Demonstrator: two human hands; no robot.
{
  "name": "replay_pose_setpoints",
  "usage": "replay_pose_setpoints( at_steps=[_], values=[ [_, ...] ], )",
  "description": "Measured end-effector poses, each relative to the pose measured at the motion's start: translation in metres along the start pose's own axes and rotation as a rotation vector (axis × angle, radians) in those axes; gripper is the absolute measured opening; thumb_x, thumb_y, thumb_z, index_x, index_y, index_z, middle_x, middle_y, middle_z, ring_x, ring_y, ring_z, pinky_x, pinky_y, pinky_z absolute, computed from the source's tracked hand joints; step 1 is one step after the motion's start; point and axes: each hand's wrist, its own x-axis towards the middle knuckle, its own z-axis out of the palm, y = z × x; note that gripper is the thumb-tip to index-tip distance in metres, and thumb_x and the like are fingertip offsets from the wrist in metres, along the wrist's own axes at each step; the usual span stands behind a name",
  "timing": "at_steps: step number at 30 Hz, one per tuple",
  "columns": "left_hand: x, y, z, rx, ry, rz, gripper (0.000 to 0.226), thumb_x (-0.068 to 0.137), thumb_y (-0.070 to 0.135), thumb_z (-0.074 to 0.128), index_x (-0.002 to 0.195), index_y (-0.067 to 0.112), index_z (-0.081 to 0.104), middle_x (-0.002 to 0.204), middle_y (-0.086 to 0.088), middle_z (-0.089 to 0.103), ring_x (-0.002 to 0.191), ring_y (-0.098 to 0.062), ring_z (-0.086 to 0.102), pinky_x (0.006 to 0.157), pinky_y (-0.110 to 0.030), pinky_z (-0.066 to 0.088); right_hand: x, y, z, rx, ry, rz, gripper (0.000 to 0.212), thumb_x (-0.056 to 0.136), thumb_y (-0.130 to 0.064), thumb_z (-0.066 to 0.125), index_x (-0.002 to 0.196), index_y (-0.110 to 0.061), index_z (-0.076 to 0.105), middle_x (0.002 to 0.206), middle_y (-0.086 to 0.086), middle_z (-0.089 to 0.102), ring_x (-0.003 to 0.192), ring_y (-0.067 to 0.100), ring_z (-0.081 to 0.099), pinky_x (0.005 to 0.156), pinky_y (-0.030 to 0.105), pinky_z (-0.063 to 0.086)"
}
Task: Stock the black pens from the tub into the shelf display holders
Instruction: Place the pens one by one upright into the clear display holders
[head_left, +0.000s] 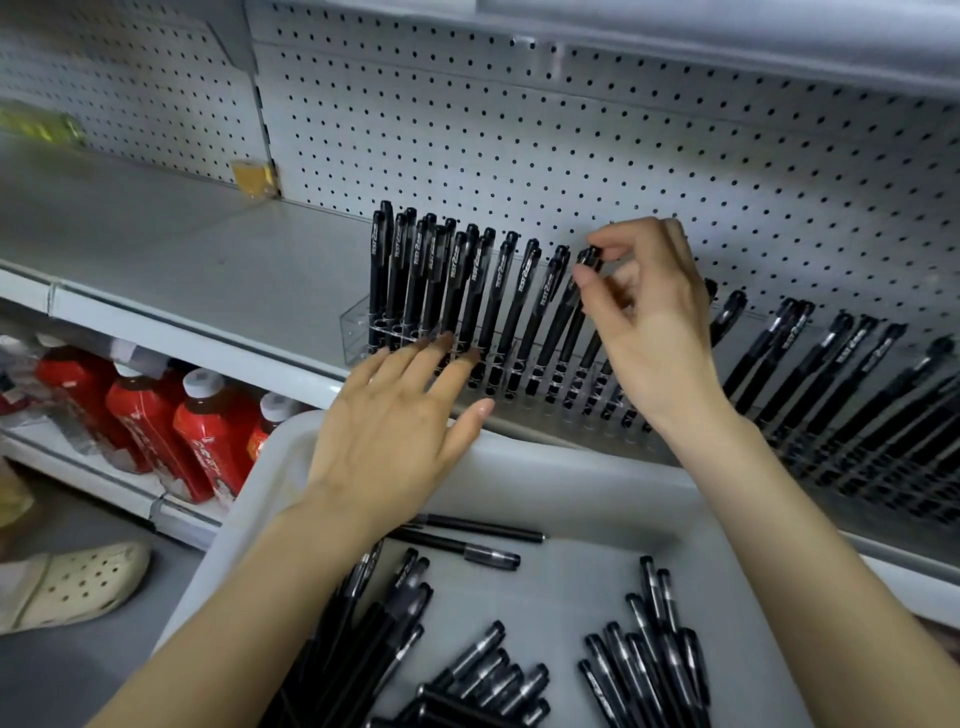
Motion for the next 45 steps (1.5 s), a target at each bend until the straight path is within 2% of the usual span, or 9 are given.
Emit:
replay_pose_setpoints(
  at_steps=[9, 12, 17, 21, 24, 28, 33, 40, 45],
  values=[
    [0.0, 0.0, 0.0, -0.005, 0.008, -0.001, 0.053, 0.096, 0.047, 0.025, 0.127, 0.018, 0.057, 0.127, -0.005, 0.06, 0.114, -0.024, 0.057, 0.096, -0.041, 0.043, 0.008, -0.003, -0.004, -0.012, -0.055, 0.049, 0.015, 0.087, -0.015, 0.066, 0.1, -0.008, 0.063, 0.096, -0.003, 0.053, 0.073, -0.001, 0.054, 0.071, 0.006, 0.043],
    [0.0, 0.0, 0.001, -0.003, 0.006, -0.003, 0.053, 0.096, 0.047, 0.025, 0.128, 0.019, 0.056, 0.127, -0.004, 0.059, 0.114, -0.023, 0.057, 0.097, -0.041, 0.043, 0.004, -0.003, -0.007, 0.0, -0.05, 0.057, 0.021, 0.087, -0.016, 0.066, 0.106, -0.009, 0.062, 0.098, 0.001, 0.055, 0.074, -0.004, 0.053, 0.075, 0.012, 0.047],
    [0.0, 0.0, 0.0, 0.0, 0.021, -0.003, 0.054, 0.096, 0.047, 0.024, 0.127, 0.017, 0.057, 0.127, -0.006, 0.06, 0.114, -0.025, 0.057, 0.096, -0.041, 0.043, -0.023, -0.025, -0.023, 0.119, -0.009, 0.174, 0.015, 0.086, -0.016, 0.066, 0.099, -0.021, 0.061, 0.085, -0.006, 0.056, 0.069, 0.002, 0.054, 0.071, 0.015, 0.046],
    [0.0, 0.001, -0.002, 0.002, -0.009, -0.004, 0.058, 0.095, 0.05, 0.021, 0.13, 0.018, 0.054, 0.133, -0.007, 0.056, 0.119, -0.026, 0.053, 0.098, -0.041, 0.04, -0.075, -0.049, -0.022, 0.342, -0.306, 0.3, 0.01, 0.081, -0.012, 0.071, 0.085, -0.021, 0.068, 0.073, -0.007, 0.064, 0.061, 0.009, 0.061, 0.058, 0.021, 0.05],
    [-0.002, 0.0, -0.003, -0.008, -0.006, -0.002, 0.06, 0.095, 0.052, 0.018, 0.133, 0.019, 0.051, 0.136, -0.007, 0.053, 0.123, -0.026, 0.05, 0.101, -0.041, 0.037, -0.105, -0.046, -0.011, 0.212, -0.625, 0.346, 0.006, 0.079, -0.015, 0.074, 0.08, -0.021, 0.072, 0.075, -0.008, 0.069, 0.059, 0.004, 0.062, 0.063, 0.023, 0.053],
    [-0.005, 0.0, -0.004, -0.021, 0.019, 0.004, 0.059, 0.095, 0.051, 0.02, 0.133, 0.018, 0.051, 0.135, -0.006, 0.053, 0.123, -0.026, 0.049, 0.101, -0.041, 0.036, -0.122, -0.039, -0.003, 0.026, -0.79, 0.331, 0.007, 0.082, -0.026, 0.072, 0.088, -0.024, 0.072, 0.074, -0.011, 0.066, 0.06, 0.002, 0.057, 0.068, 0.021, 0.051],
    [-0.004, 0.001, -0.003, -0.019, 0.019, 0.007, 0.061, 0.095, 0.052, 0.019, 0.133, 0.017, 0.051, 0.133, -0.007, 0.055, 0.122, -0.026, 0.051, 0.1, -0.041, 0.037, -0.137, -0.035, 0.01, -0.223, -0.869, 0.177, 0.019, 0.087, -0.033, 0.064, 0.104, -0.024, 0.066, 0.104, -0.005, 0.063, 0.096, 0.017, 0.059, 0.084, 0.036, 0.049],
    [-0.003, 0.0, -0.003, -0.043, 0.031, -0.004, 0.059, 0.094, 0.051, 0.022, 0.128, 0.016, 0.055, 0.129, -0.006, 0.058, 0.117, -0.026, 0.054, 0.096, -0.04, 0.039, -0.137, -0.038, 0.009, -0.364, -0.876, 0.084, 0.014, 0.093, -0.031, 0.054, 0.1, -0.019, 0.056, 0.107, -0.002, 0.055, 0.1, 0.027, 0.058, 0.079, 0.041, 0.049],
    [-0.003, 0.0, -0.003, -0.04, 0.028, -0.006, 0.058, 0.095, 0.051, 0.022, 0.128, 0.017, 0.055, 0.129, -0.006, 0.058, 0.117, -0.025, 0.054, 0.096, -0.039, 0.039, -0.125, -0.043, -0.011, -0.371, -0.776, 0.04, 0.013, 0.094, -0.039, 0.051, 0.1, -0.028, 0.052, 0.104, -0.009, 0.058, 0.102, 0.016, 0.053, 0.072, 0.032, 0.043]
  ],
)
